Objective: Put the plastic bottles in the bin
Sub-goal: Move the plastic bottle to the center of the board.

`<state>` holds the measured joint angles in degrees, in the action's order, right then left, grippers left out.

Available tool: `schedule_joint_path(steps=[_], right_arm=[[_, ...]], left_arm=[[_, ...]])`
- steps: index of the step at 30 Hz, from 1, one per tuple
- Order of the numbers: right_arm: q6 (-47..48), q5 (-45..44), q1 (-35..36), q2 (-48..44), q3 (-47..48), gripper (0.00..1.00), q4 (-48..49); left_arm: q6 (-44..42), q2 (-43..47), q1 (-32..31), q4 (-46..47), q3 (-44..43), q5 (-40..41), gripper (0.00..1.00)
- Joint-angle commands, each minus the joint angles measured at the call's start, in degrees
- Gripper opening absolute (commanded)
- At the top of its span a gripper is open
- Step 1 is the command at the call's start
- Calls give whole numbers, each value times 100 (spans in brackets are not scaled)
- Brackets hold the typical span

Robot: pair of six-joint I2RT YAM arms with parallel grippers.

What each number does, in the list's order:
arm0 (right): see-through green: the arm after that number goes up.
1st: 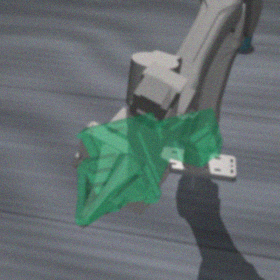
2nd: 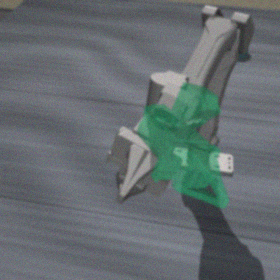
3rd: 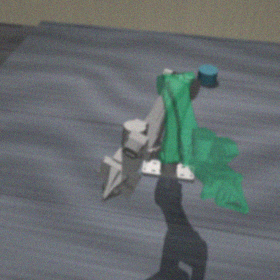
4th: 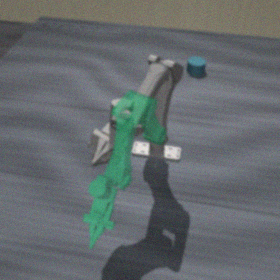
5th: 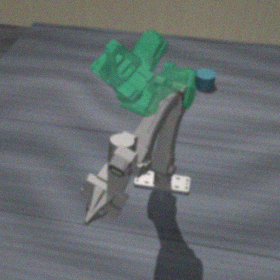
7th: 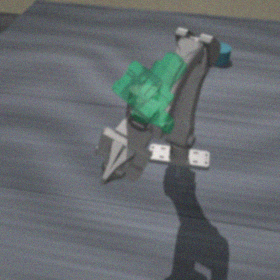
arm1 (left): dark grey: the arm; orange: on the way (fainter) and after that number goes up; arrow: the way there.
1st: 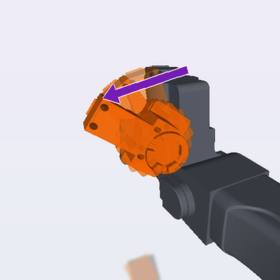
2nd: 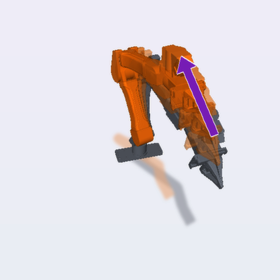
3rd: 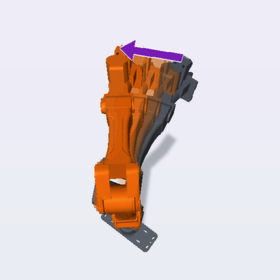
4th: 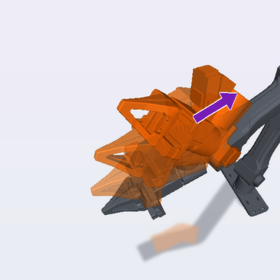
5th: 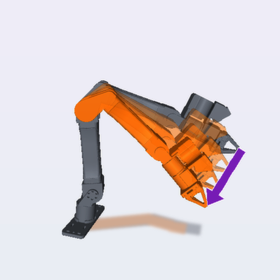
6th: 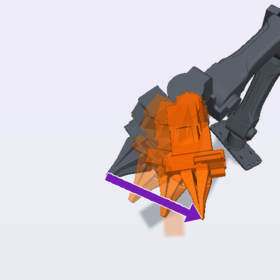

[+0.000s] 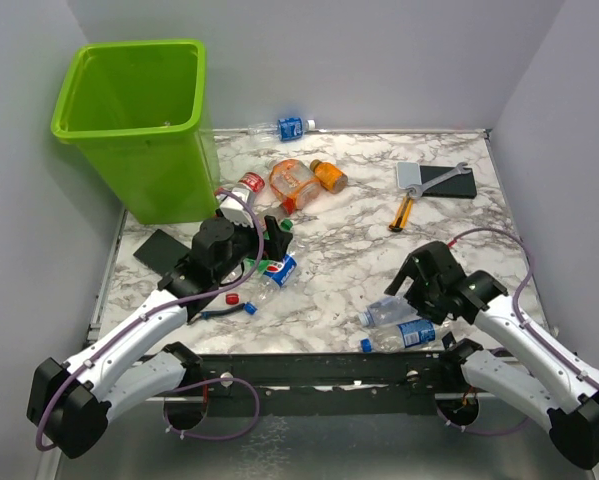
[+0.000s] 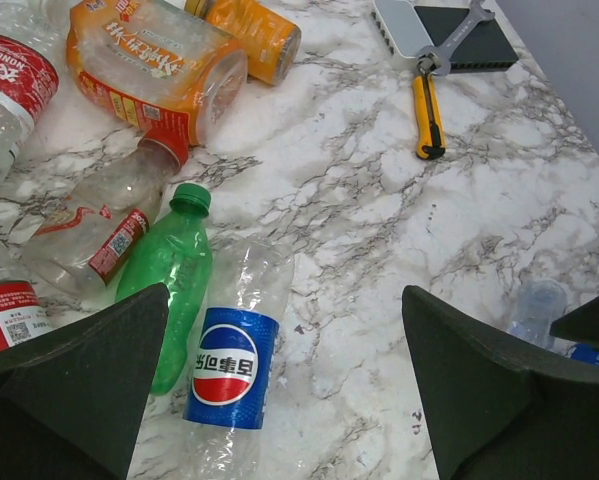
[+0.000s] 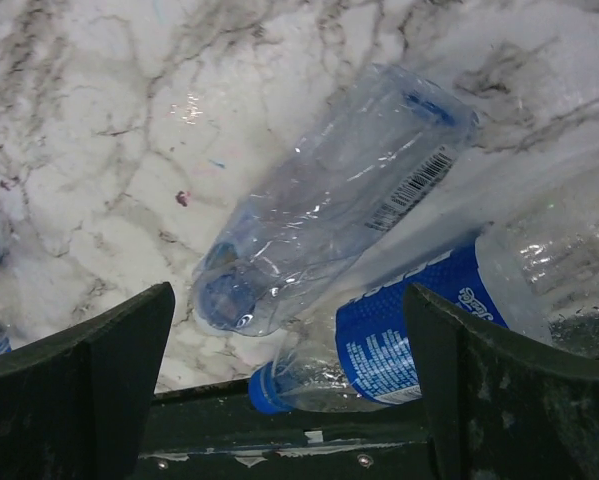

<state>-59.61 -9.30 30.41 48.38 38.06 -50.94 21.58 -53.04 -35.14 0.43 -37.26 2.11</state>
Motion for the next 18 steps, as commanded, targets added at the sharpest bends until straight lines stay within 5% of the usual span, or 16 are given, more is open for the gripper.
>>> schedule_joint_path(steps=[1,18], right_arm=[[-943,156,-1,-36,-488,99,260],[-1368,-337,-7,1248,-854,92,2140]], left_arm=[[123,105,-61,129,140,-93,99],[24,247,-99,45,234,326,99]])
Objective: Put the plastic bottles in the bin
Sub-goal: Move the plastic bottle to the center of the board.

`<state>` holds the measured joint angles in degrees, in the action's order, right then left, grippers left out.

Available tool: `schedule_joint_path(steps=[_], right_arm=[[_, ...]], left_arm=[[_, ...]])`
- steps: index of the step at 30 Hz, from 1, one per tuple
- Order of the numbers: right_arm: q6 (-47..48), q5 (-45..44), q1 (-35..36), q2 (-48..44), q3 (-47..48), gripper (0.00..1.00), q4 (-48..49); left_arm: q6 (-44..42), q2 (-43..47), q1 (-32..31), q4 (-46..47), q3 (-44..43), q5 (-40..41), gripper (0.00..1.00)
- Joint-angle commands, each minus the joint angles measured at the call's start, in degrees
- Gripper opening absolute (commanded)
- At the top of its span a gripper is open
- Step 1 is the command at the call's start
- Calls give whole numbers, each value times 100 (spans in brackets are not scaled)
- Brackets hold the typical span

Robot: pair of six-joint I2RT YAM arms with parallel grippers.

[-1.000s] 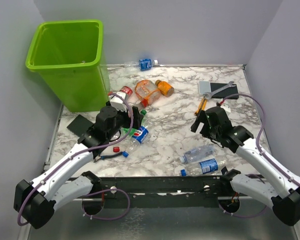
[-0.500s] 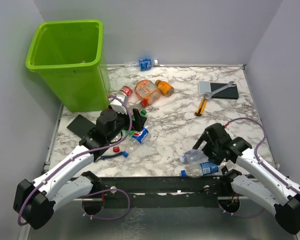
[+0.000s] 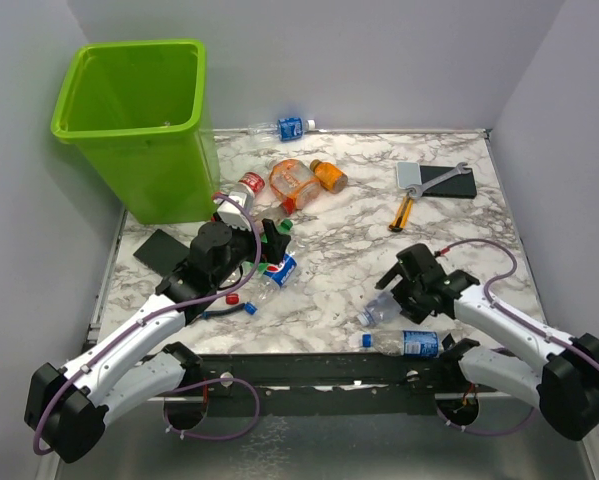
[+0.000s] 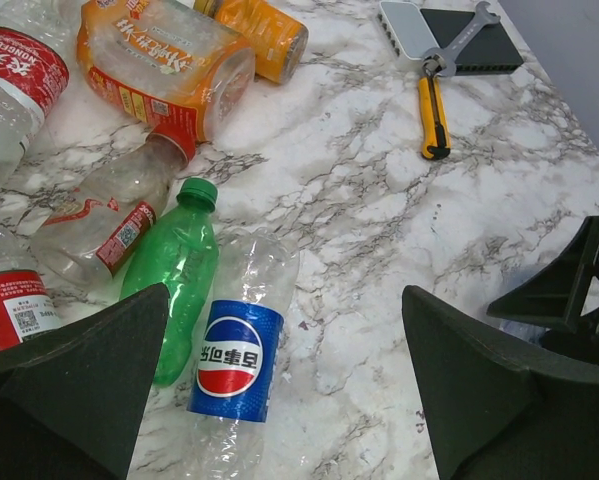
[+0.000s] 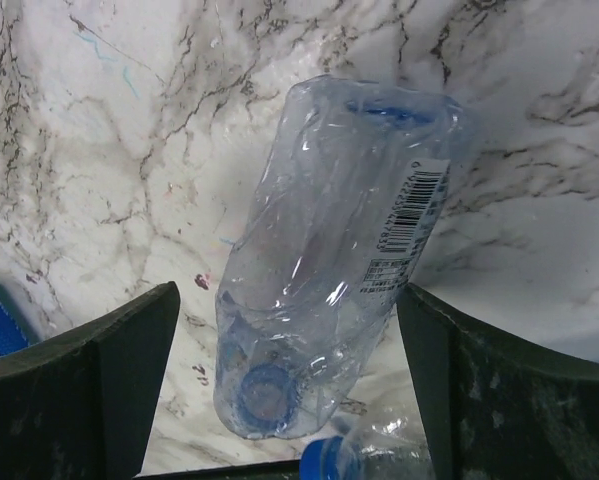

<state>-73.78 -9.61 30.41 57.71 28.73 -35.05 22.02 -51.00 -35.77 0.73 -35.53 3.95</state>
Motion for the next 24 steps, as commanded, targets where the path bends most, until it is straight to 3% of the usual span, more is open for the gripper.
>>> schedule_joint_path(steps=[1,9,19,24], right_arm=[[116,-355,-6,447,145,92,571],[959,-358,-8,1206,514,90,917],[2805,-240,8,1661,1385,57,1020],[2740,-363,-87,1878,1612,46,896]], left_arm=[[-29,34,-35,15,60,142,99],[-56,-10,-43,-3,64,183,99],[-62,-59,-41,-12,55,176,99],[-53,-76,-41,-12,46,177,99]])
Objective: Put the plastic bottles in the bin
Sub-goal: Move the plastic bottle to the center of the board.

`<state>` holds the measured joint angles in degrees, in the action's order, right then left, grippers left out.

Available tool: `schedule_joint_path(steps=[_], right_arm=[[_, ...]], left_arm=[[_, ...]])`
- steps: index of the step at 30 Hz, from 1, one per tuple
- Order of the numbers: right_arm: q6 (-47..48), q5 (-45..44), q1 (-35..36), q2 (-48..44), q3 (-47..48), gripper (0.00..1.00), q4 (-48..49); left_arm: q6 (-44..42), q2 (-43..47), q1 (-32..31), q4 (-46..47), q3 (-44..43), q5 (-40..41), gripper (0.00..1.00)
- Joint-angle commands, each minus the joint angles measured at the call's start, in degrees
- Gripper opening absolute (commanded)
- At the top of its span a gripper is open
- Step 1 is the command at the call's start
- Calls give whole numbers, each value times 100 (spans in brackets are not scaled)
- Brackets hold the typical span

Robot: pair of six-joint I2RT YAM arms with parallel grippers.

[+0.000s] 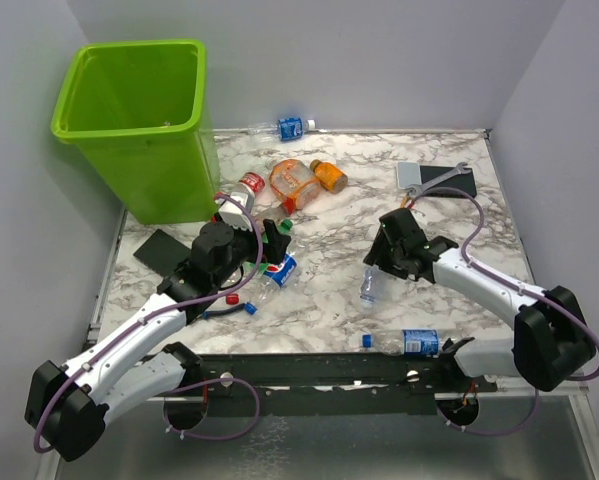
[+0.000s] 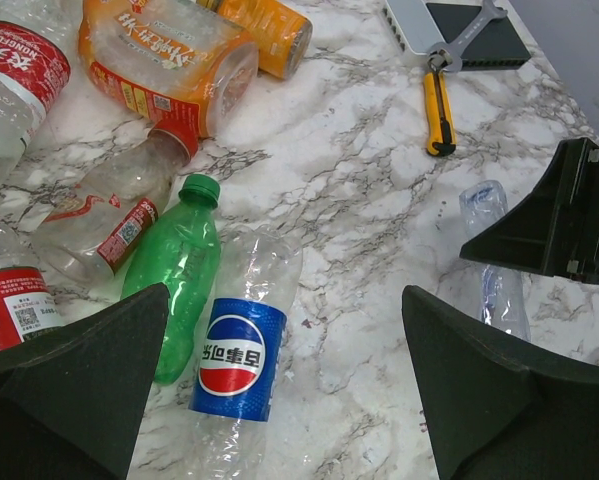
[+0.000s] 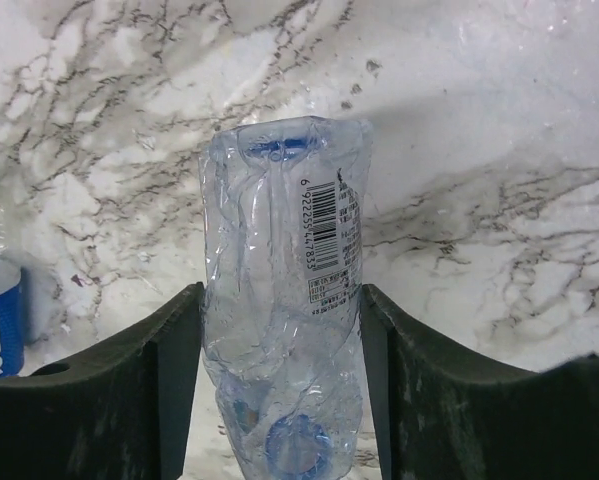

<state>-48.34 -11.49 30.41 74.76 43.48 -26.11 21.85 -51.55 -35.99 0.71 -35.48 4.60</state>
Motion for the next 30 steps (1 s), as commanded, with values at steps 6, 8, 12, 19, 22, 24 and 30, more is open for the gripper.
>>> schedule_joint_path(steps=[6,8,12,19,22,24,30], right_arm=[[-2965,53,-423,-1168,-1376,43,1583],[-3821,-247,-406,-1610,-1855,43,2074],[-4550,-1007,-387,-1715,-1531,46,1322],[-4878,-941,-387,-1048,-1515,67,1305],[-4795,-937,-387,-916,-1488,73,1309],[-4722,-939,-388,-937,-1475,77,1291],[-3054,-749,-396,-1387,-1097,94,877]], left_arm=[[-32,-30,-22,-10,59,120,99],[-16,-51,-30,-10,60,124,99],[11,-138,-48,-10,51,81,99],[30,-204,-57,-10,58,81,99],[6,-243,-83,-10,75,130,99],[-20,-277,-92,-10,70,174,99],[-140,-292,-128,-61,46,245,99]])
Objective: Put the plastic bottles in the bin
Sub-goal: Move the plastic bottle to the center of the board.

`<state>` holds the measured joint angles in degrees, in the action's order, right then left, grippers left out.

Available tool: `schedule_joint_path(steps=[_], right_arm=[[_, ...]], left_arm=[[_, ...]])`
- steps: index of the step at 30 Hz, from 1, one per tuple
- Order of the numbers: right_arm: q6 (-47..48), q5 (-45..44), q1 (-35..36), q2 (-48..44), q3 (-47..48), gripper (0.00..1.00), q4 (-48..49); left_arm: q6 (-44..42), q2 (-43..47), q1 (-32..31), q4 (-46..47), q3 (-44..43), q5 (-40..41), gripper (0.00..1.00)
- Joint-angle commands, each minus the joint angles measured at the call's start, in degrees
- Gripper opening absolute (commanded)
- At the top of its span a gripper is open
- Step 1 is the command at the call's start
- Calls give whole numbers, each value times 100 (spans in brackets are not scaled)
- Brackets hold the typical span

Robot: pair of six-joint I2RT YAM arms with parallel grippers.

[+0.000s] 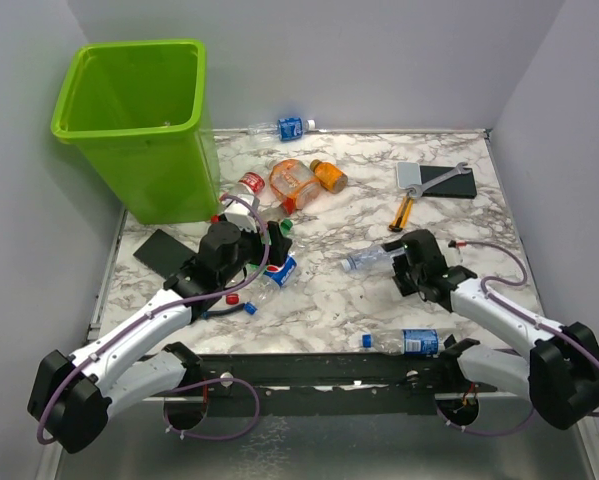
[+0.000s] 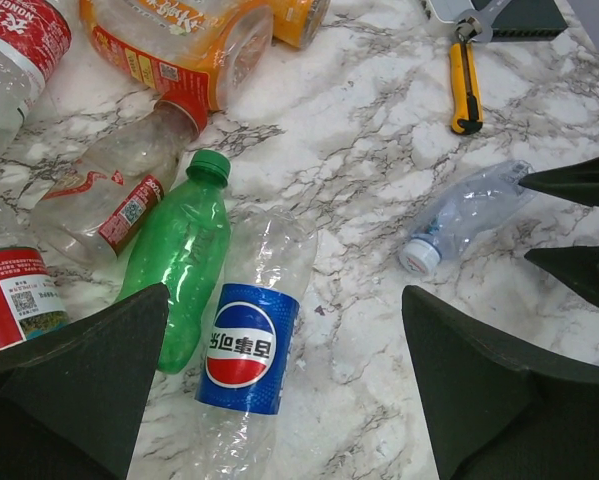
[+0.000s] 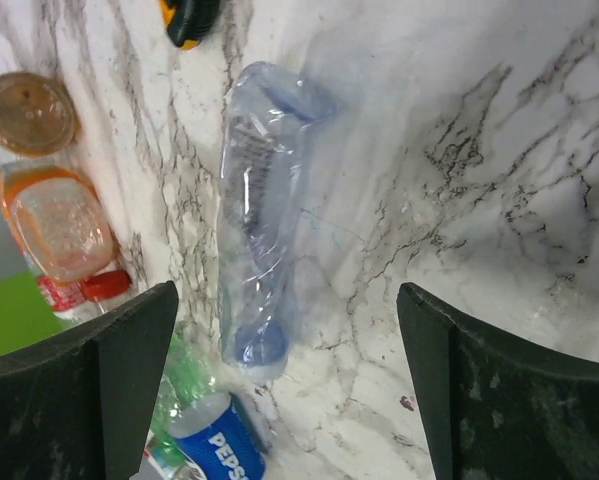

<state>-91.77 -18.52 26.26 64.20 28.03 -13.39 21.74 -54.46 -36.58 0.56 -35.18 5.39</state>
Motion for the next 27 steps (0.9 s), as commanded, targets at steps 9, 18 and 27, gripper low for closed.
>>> schedule_joint_path(steps=[9,18,27], right_arm=[[4859,212,-393,-251,1058,71,239],[5679,390,-674,2285,2323,58,766],[5398,481,-688,2296,1628,58,601]], left_arm=[[1128,-305,-395,44,-78,-460,84],[1888,-1235,-2120,906,-123,32,64],[1709,-3561,-2455,1561,-848,-299,35]])
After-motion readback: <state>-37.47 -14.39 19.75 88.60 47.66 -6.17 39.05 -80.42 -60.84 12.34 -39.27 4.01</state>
